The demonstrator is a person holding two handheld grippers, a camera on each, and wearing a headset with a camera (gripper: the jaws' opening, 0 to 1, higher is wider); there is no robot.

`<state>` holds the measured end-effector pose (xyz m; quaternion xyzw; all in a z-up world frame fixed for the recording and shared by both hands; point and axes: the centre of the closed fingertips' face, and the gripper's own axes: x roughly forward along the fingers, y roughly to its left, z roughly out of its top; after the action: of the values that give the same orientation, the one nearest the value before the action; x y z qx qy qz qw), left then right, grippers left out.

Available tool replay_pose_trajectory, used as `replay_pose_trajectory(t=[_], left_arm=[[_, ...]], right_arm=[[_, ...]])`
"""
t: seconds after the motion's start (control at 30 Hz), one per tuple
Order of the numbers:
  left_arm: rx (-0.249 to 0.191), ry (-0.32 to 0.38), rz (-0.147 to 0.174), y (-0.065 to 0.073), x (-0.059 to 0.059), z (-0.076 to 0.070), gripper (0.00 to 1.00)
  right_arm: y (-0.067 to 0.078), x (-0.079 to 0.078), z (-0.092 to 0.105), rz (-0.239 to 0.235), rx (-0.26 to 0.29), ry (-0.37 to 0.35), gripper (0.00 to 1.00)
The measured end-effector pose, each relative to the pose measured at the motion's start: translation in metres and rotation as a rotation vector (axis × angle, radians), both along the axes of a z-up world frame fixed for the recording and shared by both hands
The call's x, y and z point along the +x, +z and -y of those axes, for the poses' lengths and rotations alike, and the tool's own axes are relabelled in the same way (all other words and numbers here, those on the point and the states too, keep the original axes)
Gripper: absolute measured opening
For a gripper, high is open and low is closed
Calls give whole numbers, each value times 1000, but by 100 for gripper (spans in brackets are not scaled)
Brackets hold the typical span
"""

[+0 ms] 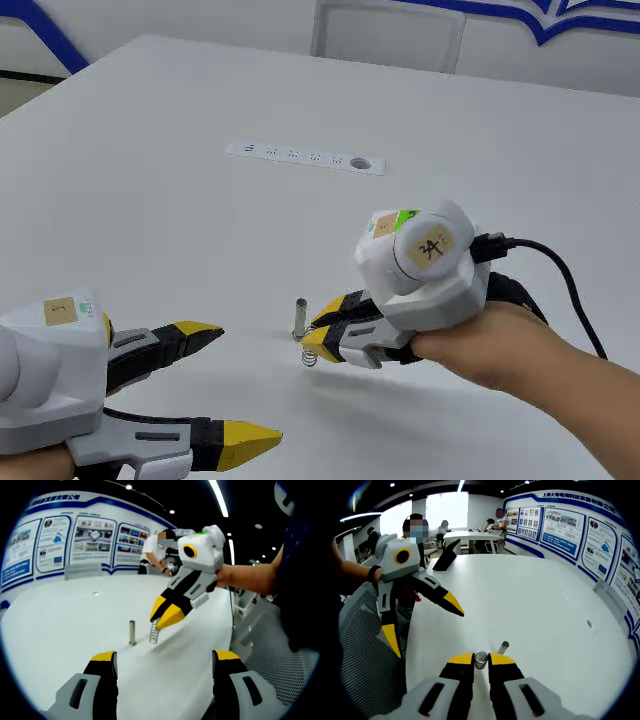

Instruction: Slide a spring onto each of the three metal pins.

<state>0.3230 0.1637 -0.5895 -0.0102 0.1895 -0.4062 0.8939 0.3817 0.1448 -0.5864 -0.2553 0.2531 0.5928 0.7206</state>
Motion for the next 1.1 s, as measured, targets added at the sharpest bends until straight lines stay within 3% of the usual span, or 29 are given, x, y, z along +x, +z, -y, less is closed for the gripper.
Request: replay_pose_trajectory(t=[0.3,0.6,1.1], left_arm=[[-3,3,3,0,-1,-1,79],[-4,6,5,1,0,-2,79],[-3,12,2,0,-1,-5,79]], right_arm=[[25,11,-7,40,32,-3,12],[36,26,-11,63,47,-20,12],[29,38,-19,53,34,-28,12]])
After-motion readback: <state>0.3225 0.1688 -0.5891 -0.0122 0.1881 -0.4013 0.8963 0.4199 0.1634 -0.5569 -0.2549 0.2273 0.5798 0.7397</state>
